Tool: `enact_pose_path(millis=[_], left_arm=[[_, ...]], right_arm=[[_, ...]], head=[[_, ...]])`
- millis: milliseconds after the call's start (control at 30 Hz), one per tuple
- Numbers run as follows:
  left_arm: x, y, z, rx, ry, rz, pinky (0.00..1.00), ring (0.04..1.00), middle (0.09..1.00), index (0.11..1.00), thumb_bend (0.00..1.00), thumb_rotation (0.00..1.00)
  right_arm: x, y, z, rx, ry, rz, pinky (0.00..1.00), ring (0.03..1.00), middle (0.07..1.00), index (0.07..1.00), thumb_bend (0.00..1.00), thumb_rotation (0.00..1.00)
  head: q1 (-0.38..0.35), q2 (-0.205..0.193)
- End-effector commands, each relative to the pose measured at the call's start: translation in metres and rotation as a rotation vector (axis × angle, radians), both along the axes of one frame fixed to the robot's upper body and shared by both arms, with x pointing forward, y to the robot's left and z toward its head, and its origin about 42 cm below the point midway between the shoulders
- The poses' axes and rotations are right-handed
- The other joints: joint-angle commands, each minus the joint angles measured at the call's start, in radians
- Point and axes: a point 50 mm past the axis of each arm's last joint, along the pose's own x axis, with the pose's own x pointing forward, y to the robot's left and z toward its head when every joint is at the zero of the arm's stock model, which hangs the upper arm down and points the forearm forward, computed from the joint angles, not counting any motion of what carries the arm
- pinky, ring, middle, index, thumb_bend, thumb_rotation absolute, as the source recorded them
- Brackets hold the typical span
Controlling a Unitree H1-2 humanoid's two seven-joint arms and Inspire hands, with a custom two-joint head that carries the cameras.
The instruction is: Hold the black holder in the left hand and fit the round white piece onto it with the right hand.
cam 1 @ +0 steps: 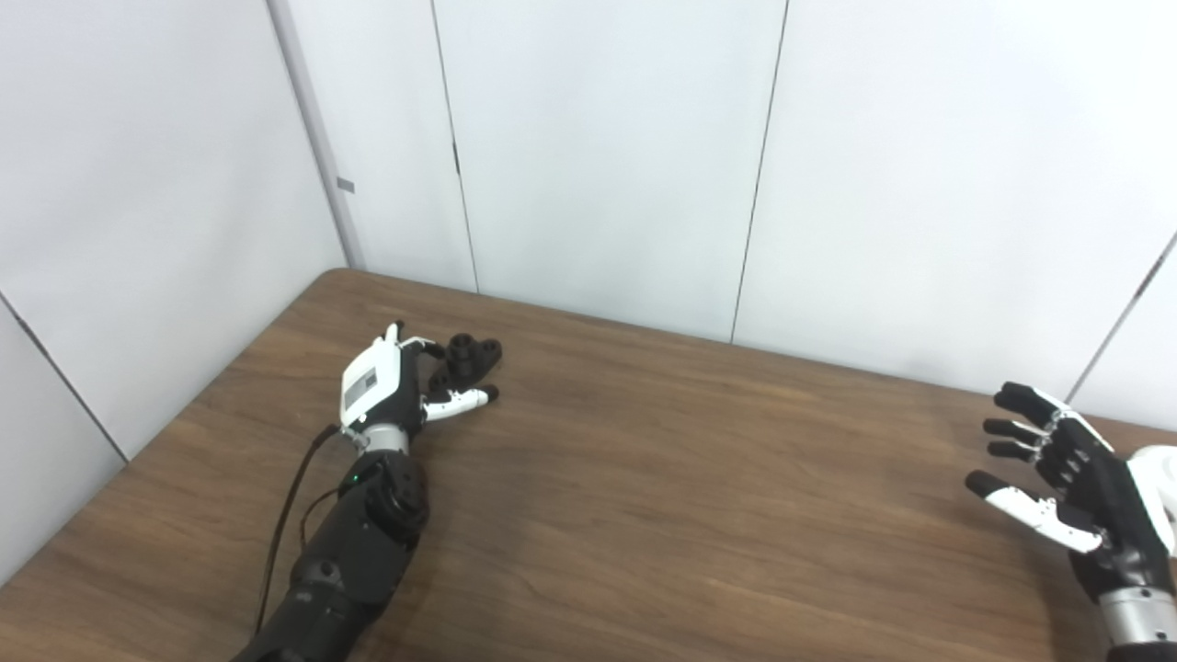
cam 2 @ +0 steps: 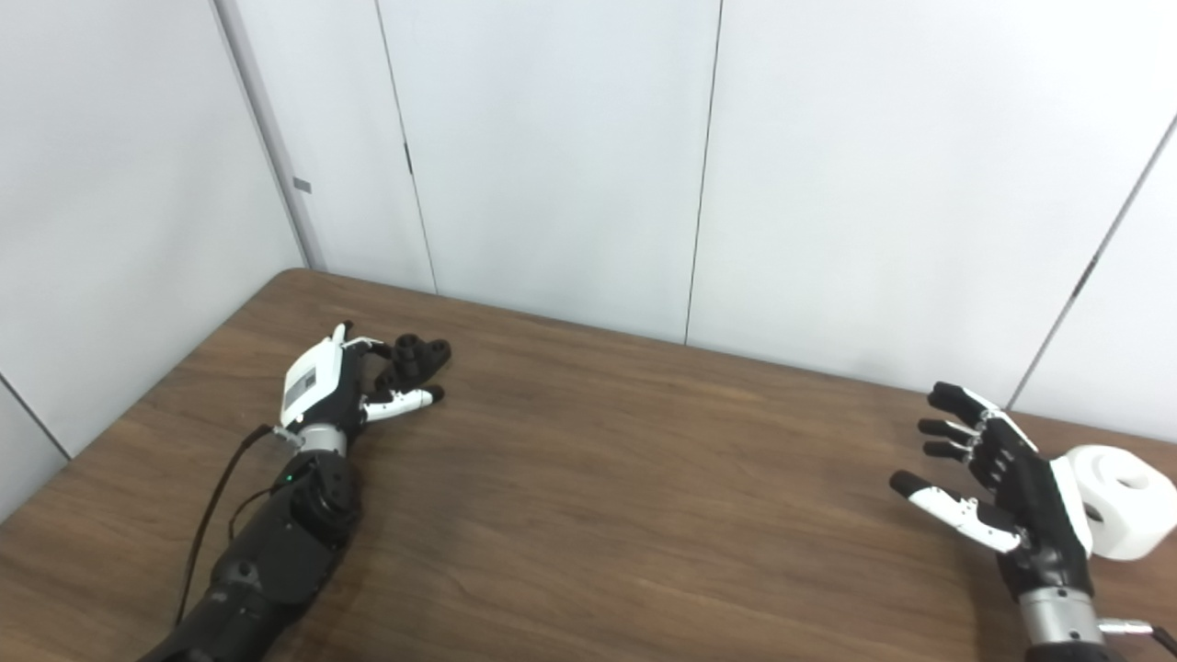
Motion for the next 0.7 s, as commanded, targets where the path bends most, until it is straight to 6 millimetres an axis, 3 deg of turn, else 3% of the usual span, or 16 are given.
enact_pose_path(millis=[0, 133, 200, 267, 300, 667], left_arm=[[0.007, 0.011, 0.018, 0.039, -0.048, 0.019, 1.0, 1.0, 1.0, 0.706, 0.87, 0.35], [0.006, 0.014, 0.016, 0.032, -0.052, 0.018, 1.0, 1.0, 1.0, 0.664, 0.81, 0.29], [0.005, 0.015, 0.015, 0.029, -0.062, 0.015, 1.0, 1.0, 0.991, 0.615, 0.78, 0.2], [0.004, 0.017, 0.014, 0.027, -0.069, 0.012, 1.0, 1.0, 0.957, 0.515, 0.57, 0.09], [0.003, 0.018, 0.012, 0.03, -0.069, 0.01, 1.0, 1.0, 0.943, 0.501, 0.55, 0.08], [0.001, 0.019, 0.006, 0.035, -0.064, -0.006, 1.0, 0.995, 0.897, 0.485, 0.52, 0.06]], right_arm=[[-0.034, -0.012, -0.05, 0.016, 0.134, -0.026, 0.67, 0.733, 0.813, 0.794, 0.74, 0.3], [-0.032, -0.013, -0.049, -0.006, 0.132, -0.03, 0.68, 0.736, 0.812, 0.793, 0.75, 0.34], [-0.031, -0.013, -0.048, -0.009, 0.129, -0.03, 0.68, 0.733, 0.81, 0.791, 0.75, 0.34], [-0.03, -0.013, -0.046, -0.011, 0.126, -0.028, 0.67, 0.728, 0.81, 0.791, 0.74, 0.34], [-0.03, -0.013, -0.046, -0.011, 0.124, -0.029, 0.67, 0.726, 0.81, 0.792, 0.73, 0.34], [-0.031, -0.014, -0.042, -0.004, 0.105, -0.034, 0.69, 0.731, 0.806, 0.788, 0.74, 0.33]], head=[[-0.001, 0.001], [0.002, 0.0], [0.001, 0.001], [0.0, 0.001], [0.0, 0.001], [-0.003, 0.003]])
